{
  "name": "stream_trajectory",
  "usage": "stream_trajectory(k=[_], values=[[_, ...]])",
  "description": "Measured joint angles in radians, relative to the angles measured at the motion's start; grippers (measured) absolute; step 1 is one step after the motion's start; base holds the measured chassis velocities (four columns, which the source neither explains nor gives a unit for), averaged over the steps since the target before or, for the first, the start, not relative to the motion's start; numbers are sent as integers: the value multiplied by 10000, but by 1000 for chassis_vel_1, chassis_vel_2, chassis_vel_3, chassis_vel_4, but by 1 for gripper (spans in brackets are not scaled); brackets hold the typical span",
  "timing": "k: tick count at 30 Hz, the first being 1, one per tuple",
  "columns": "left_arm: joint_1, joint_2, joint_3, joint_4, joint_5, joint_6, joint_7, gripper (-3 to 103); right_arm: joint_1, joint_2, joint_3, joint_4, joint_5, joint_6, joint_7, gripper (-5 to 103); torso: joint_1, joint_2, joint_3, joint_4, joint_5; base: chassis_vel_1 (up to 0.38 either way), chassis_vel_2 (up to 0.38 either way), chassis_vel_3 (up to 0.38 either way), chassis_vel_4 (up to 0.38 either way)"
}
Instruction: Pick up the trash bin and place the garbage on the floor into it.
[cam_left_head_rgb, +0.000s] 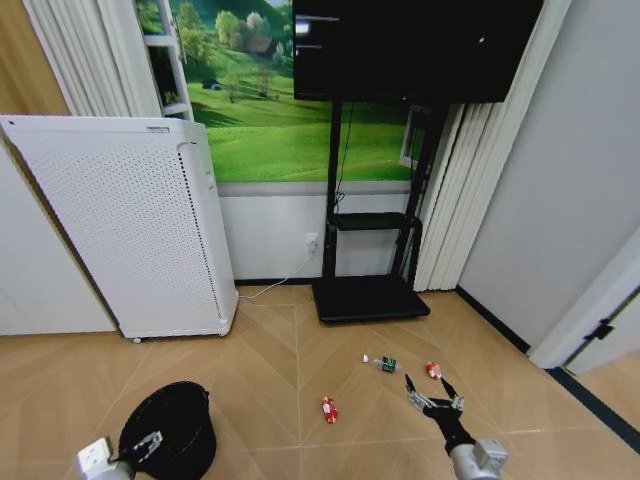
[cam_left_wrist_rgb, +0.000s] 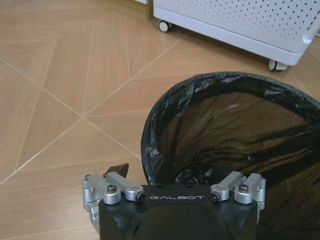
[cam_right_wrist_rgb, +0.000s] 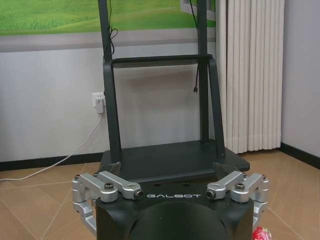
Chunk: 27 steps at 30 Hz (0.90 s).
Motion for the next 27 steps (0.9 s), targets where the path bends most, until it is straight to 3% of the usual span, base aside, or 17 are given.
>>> stream_trajectory(k=[3,5,6,10,14,15,19,21,22,24,25,26,27], values=[[0,11,-38,150,10,-18,111,86,51,8,-22,-14,0,1,54,100,-1,4,3,0,0,0,0,0,0],[-18,49,-102,238,4,-38,206,75,105,29,-93,-28,-51,-17,70,100,0,8,6,0,1,0,0,0,0],[-18,49,-102,238,4,-38,206,75,105,29,-93,-28,-51,-17,70,100,0,8,6,0,1,0,0,0,0],[-69,82,-142,376,-64,-65,315,53,212,69,-215,-33,-144,-143,92,100,-1,14,10,0,2,0,0,0,0],[-78,95,-142,445,-83,-112,457,47,241,67,-238,-16,-165,-199,103,100,-1,17,12,0,1,0,0,0,0],[-84,115,-142,487,-129,-147,524,36,251,62,-238,-6,-169,-219,111,100,-1,18,13,0,1,0,0,0,0],[-96,147,-143,560,-158,-195,605,26,244,50,-235,53,-112,-305,148,100,-1,21,15,1,0,0,0,0,0],[-113,182,-142,701,322,-423,1065,15,232,46,-229,73,-97,-332,168,100,-1,23,16,0,-1,0,0,0,0],[-113,182,-142,701,322,-423,1065,15,232,46,-229,73,-97,-332,168,100,-1,23,16,0,-1,0,0,0,0],[-235,227,-141,868,947,-1041,1807,6,233,52,-242,85,-108,-344,201,100,-1,25,17,0,1,0,0,0,0],[-235,227,-141,868,947,-1041,1807,6,233,52,-242,85,-108,-344,201,100,-1,25,17,0,1,0,0,0,0],[-350,272,-147,971,1397,-1580,2312,4,236,56,-254,100,-120,-361,219,100,-1,25,18,0,0,0,0,0,0],[-350,272,-147,971,1397,-1580,2312,4,236,56,-254,100,-120,-361,219,100,-1,25,18,0,0,0,0,0,0]])
